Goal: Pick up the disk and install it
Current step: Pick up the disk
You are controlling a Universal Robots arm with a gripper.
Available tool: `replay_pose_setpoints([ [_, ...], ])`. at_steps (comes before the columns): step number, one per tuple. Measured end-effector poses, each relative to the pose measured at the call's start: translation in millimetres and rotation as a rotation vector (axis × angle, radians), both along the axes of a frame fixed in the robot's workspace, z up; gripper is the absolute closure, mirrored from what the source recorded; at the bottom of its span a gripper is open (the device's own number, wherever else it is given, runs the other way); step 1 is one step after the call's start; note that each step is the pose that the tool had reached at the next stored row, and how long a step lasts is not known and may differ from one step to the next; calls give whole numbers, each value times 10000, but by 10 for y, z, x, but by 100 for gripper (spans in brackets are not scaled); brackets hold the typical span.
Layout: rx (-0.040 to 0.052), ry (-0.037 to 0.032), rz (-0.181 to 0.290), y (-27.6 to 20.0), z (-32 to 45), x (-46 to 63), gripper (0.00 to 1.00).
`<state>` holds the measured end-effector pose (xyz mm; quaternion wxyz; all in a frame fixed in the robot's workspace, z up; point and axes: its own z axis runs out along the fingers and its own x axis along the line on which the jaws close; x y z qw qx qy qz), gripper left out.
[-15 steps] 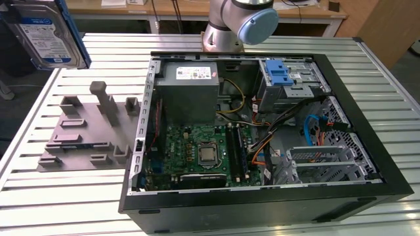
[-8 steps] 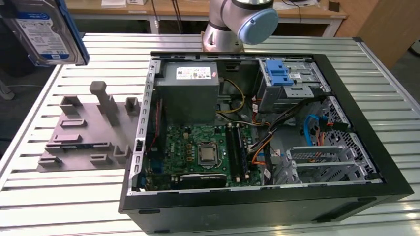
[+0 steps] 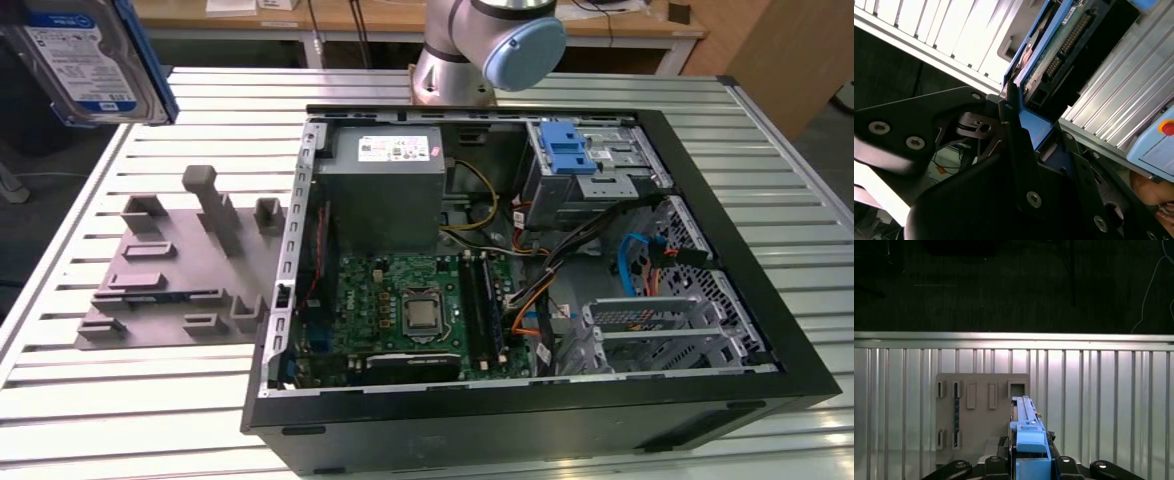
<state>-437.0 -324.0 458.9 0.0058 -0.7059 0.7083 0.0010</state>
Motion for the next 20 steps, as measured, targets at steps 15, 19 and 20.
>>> replay_pose_setpoints([
  [15, 0, 0, 0, 4, 191, 0, 64],
  [19, 0, 0, 0, 6, 240, 0, 64],
  [20, 0, 0, 0, 6, 252, 0, 64],
])
